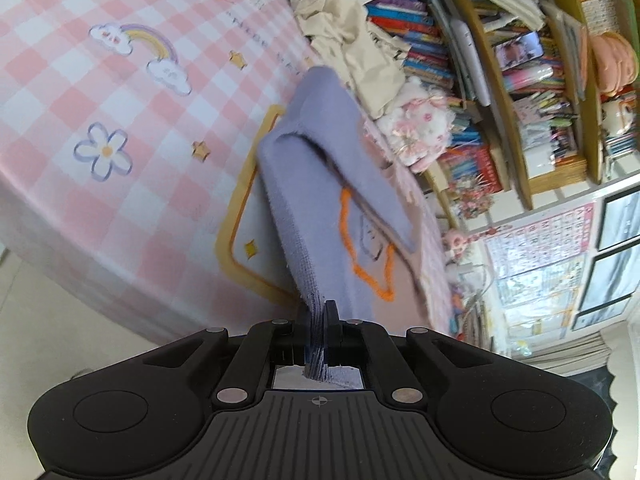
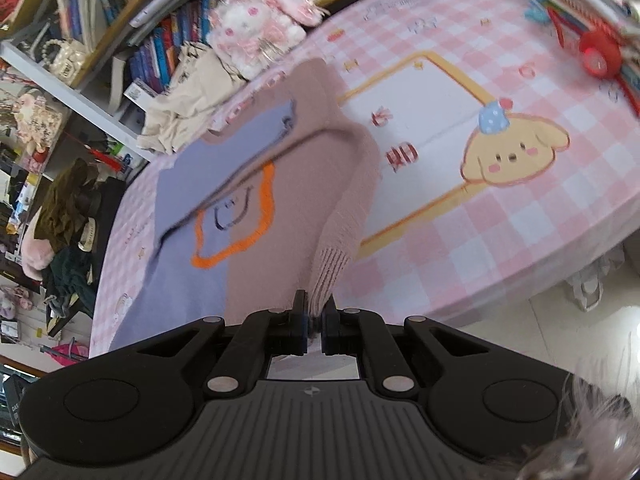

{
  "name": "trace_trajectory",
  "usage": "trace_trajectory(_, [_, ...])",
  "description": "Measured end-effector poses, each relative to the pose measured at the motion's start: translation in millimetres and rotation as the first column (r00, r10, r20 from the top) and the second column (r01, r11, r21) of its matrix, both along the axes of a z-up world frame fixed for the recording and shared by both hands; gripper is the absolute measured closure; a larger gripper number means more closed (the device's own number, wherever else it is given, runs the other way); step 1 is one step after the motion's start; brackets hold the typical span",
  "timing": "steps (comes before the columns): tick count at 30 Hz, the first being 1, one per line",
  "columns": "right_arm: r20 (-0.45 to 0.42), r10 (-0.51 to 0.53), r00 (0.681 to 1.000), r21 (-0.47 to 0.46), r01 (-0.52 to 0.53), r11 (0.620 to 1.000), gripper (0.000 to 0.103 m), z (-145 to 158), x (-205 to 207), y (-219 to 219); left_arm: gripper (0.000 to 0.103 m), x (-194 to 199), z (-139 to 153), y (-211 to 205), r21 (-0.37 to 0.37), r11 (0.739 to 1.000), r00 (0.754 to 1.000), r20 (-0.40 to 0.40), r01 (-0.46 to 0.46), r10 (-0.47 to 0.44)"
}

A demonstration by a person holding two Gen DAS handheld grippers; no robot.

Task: Fold clothes
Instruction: 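Lift the hem with both grippers and fold it over toward the collar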

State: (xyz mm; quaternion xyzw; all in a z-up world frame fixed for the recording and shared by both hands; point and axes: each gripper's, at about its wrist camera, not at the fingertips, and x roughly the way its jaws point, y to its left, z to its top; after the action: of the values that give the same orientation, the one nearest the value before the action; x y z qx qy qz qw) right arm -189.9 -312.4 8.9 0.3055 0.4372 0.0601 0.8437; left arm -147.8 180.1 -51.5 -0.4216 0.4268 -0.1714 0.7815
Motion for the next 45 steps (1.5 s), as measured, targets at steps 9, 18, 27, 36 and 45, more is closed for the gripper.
trace_trajectory(9, [0.135,0.003,0.991,-0.018,0.000,1.000,0.097,46.0,25.9,1.1,0.099,32.1,25.1,2.4,-0.077,0.997,0.995,0.093,-0.017,0.024])
trace_trajectory(18, [0.221,-0.003,0.975,0.038,-0.005,0.999,0.097,71.6,100.0,-14.8,0.099,100.7,53.1,-3.4,-0.091,0.995,0.984,0.167,-0.049,0.064])
trace_trajectory(27, [0.216,0.016,0.976,0.090,-0.037,0.995,0.097,63.2,197.9,-31.1,0.099,175.4,59.3,-19.2,-0.052,0.988,0.977,0.147,-0.147,0.153])
trace_trajectory(36, [0.126,0.017,0.992,0.121,-0.032,0.992,0.097,28.1,282.2,-42.9,0.099,238.1,41.7,-35.1,0.012,0.980,0.978,0.071,-0.197,0.195])
trace_trajectory(45, [0.027,0.001,1.000,0.083,-0.003,0.997,0.094,-20.0,332.9,-43.9,0.089,281.2,8.4,-49.5,0.139,0.968,0.976,-0.028,-0.210,0.216])
